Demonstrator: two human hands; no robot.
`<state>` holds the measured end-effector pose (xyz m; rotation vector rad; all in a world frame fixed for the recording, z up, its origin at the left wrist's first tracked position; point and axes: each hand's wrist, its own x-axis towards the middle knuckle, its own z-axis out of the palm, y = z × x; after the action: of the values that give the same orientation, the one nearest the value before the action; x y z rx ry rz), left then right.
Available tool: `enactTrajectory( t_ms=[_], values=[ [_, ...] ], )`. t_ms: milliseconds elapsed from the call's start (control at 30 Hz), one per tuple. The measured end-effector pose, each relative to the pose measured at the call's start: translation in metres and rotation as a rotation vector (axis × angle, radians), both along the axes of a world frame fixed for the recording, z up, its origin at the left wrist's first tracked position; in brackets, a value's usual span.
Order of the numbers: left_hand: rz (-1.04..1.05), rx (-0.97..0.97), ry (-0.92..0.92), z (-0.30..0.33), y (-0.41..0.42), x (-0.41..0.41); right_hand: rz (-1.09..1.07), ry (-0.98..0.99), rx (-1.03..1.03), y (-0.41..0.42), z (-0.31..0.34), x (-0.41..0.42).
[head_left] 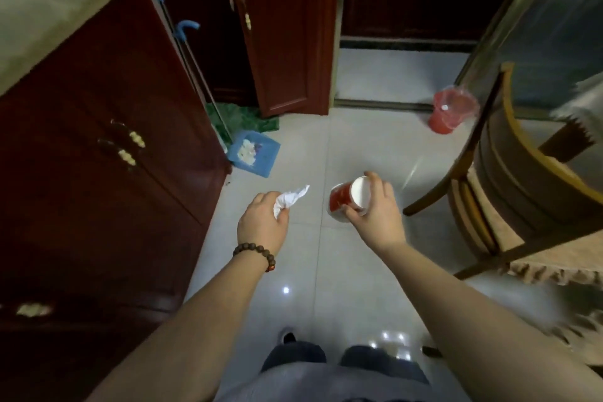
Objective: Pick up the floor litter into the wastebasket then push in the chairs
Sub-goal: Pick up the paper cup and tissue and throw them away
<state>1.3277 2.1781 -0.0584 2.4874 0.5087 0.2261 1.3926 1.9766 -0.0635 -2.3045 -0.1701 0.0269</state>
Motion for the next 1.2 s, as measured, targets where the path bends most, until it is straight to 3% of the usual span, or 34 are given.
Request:
enactTrajectory(
  t_ms=[333, 567, 767, 1200],
  values=[
    [-0.279, -0.028, 0.017, -0.017, -0.012, 0.25, -0.258, 0.013, -0.03, -0.013, -0.014, 0.191],
    [-0.377, -0.039, 0.06, -0.039, -0.073, 0.47, -0.402, 0.048, 0.02, -0.063, -0.039, 0.379],
    [-0.476, -0.024, 0.089, -0.026, -0.135, 0.647, -0.565, 0.051, 0.073, -0.117, -0.02, 0.541],
    [-0.725, -0.097, 0.126, -0.058, -0.257, 0.929, -0.93, 0.159, 0.059, -0.233, -0.059, 0.746]
  ],
)
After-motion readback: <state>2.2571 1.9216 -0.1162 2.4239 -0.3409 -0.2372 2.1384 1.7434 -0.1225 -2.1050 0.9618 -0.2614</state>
